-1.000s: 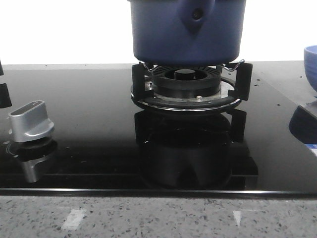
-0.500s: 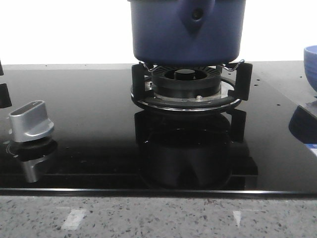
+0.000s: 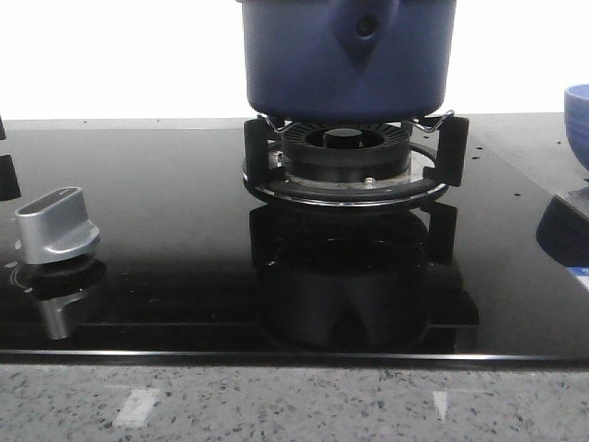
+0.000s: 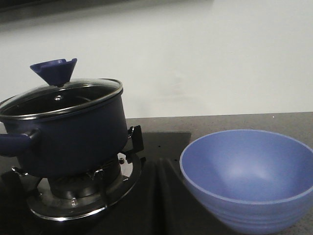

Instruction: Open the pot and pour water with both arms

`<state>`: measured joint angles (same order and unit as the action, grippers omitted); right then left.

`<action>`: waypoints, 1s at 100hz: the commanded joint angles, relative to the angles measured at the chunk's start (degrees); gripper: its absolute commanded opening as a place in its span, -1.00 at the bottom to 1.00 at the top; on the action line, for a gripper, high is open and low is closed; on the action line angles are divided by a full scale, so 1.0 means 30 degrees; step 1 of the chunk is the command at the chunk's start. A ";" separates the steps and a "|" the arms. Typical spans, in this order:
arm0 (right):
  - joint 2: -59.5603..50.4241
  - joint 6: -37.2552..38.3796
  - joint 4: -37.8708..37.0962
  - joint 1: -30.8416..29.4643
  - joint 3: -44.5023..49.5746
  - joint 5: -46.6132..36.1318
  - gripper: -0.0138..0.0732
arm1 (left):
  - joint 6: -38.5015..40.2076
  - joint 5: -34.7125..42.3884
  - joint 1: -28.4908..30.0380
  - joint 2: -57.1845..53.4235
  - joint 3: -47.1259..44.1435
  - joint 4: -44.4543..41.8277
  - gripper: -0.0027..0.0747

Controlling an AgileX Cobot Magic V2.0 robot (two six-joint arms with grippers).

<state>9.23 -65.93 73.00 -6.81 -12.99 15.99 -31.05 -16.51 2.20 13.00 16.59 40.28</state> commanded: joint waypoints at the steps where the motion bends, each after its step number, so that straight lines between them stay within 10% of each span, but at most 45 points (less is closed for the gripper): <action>1: 0.0116 -0.0176 0.0445 0.0023 -0.0478 -0.0522 -0.81 | 0.5936 0.2703 -0.1015 0.0117 0.0127 -0.5882 -0.98; 29: 0.0116 -0.0176 0.0445 0.0023 -0.0478 -0.0522 -0.81 | 0.9550 0.7749 -0.3113 -0.1440 -0.4008 -0.9881 -0.98; 100: 0.0116 -0.0176 0.0445 0.0023 -0.0478 -0.0507 -0.81 | 0.9550 0.6236 -0.1567 -0.4950 -0.6157 -1.0021 -0.98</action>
<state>9.15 -65.93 73.09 -6.81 -12.99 15.99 -2.90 -2.06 -2.17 -0.22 -0.08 10.18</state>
